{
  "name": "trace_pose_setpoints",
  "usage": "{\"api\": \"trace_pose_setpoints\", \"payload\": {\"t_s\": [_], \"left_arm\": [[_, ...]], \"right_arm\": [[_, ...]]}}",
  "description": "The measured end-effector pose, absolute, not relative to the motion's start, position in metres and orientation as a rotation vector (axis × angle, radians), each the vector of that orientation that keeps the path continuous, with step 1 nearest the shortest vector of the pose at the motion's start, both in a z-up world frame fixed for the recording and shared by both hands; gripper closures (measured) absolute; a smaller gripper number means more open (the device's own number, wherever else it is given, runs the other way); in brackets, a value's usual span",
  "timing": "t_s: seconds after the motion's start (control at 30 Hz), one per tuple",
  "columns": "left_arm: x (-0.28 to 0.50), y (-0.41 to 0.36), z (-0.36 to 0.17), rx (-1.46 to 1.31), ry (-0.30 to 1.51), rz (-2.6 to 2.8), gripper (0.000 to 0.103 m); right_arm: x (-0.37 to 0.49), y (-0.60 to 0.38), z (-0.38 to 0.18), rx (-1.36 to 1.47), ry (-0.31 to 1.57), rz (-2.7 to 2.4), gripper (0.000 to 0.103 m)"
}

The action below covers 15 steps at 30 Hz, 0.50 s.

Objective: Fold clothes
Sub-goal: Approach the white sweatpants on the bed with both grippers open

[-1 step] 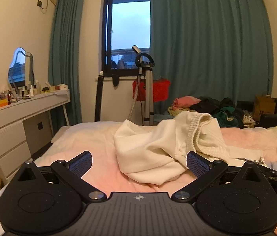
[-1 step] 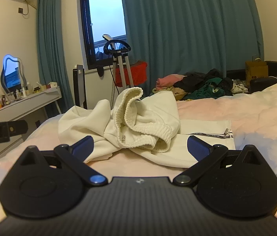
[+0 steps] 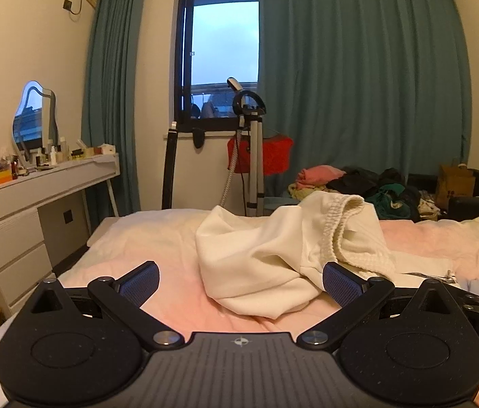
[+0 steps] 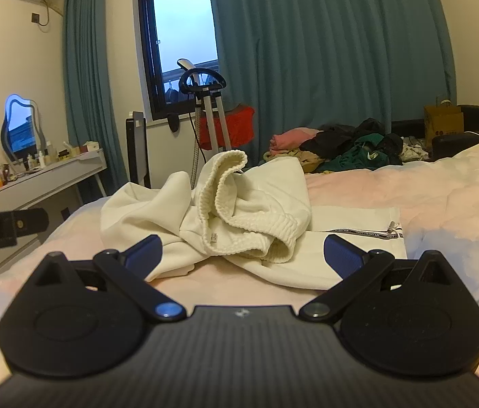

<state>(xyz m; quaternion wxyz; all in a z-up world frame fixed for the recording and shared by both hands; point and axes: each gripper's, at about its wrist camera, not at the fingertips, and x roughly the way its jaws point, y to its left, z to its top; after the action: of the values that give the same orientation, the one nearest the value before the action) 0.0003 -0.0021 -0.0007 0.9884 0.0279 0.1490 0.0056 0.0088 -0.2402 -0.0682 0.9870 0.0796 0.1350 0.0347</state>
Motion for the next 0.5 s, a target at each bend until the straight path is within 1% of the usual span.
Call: {"api": "trace_pose_setpoints", "payload": {"t_s": [0.2, 0.5], "left_arm": [[0.002, -0.013, -0.004, 0.088, 0.31, 0.025, 0.0], [-0.005, 0.001, -0.003, 0.043, 0.297, 0.009, 0.0]], "right_arm": [[0.006, -0.242, -0.069, 0.165, 0.267, 0.067, 0.0], [0.007, -0.242, -0.067, 0.164, 0.27, 0.067, 0.0]]}}
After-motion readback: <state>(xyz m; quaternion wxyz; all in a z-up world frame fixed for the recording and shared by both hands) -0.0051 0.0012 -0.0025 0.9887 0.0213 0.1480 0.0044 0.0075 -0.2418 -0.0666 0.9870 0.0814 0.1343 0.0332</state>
